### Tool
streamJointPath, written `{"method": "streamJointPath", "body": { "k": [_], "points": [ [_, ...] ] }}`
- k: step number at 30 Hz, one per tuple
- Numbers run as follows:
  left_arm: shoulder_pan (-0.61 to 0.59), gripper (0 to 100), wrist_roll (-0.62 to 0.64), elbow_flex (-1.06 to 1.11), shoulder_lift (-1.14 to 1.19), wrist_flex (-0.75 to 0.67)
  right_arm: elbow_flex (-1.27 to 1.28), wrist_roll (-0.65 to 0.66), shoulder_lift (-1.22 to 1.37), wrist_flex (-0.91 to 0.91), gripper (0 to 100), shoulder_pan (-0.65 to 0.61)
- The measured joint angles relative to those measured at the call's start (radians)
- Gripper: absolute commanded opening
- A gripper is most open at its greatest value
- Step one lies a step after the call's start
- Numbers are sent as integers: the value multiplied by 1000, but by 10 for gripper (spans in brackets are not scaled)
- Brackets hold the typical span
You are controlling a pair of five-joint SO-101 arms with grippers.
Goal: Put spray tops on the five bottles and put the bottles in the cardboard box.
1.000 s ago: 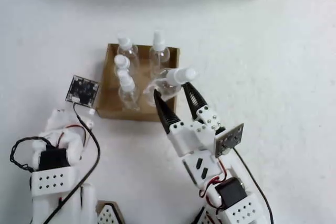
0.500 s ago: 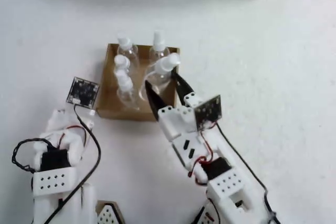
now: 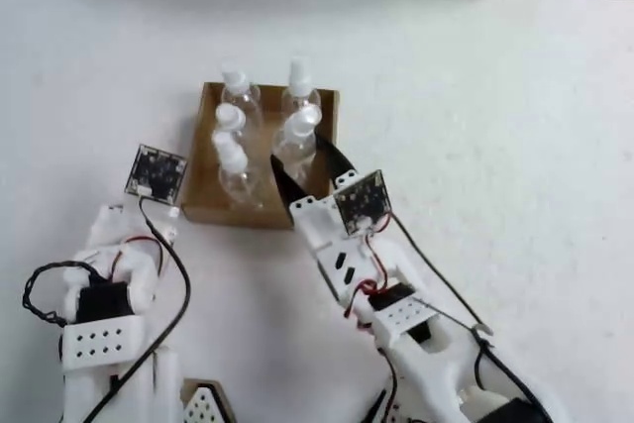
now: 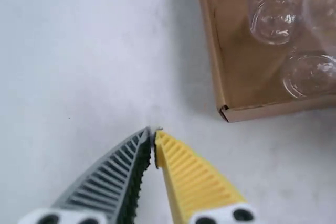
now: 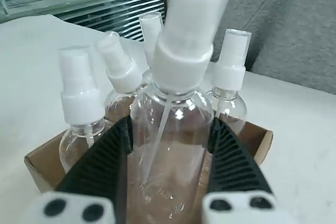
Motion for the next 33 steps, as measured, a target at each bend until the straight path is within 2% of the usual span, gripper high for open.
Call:
{"method": "streamJointPath", "body": {
  "k": [11, 21, 33],
  "points": [
    [0, 24, 0, 0, 0, 0, -63, 0, 180, -3, 15, 41],
    [0, 24, 0, 0, 0, 0, -68, 54, 242, -3, 16, 44],
    [0, 24, 0, 18, 0, -29, -80, 57, 311, -28, 16, 44]
  ]
}}
